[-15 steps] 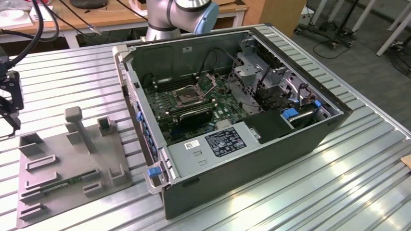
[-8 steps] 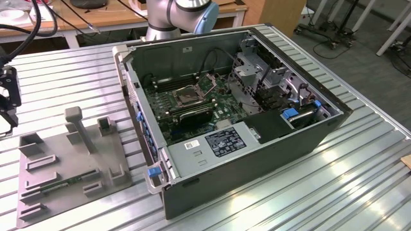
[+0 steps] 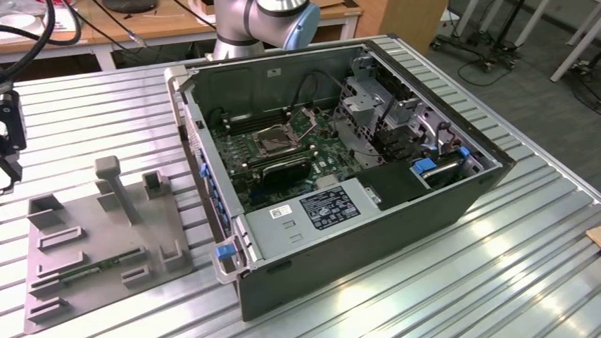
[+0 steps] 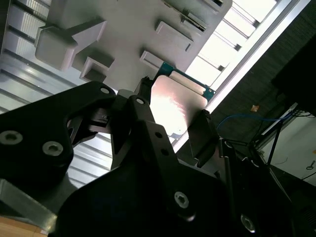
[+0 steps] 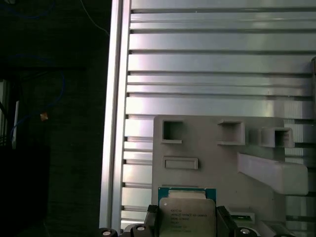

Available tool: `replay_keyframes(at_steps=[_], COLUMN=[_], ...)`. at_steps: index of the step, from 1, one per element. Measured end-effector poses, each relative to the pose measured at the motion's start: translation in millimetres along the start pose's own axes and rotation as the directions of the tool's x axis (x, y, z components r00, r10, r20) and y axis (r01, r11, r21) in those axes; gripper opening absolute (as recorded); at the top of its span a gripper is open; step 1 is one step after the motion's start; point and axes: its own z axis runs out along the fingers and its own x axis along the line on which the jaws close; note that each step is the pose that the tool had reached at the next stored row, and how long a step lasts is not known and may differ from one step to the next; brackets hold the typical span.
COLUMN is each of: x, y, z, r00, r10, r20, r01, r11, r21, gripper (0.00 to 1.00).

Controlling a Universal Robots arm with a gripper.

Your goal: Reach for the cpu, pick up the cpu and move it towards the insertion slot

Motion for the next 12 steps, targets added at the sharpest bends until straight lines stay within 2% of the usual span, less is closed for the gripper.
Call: replay_keyframes(at_steps=[12], x=[-1.1], y=[0.1], z=[-1.5], r00=[1.0], r10=[0.0], r20=[-0.0001], r01=[0.0], r11=[1.0], r21=[-0.0006], gripper=[0.54])
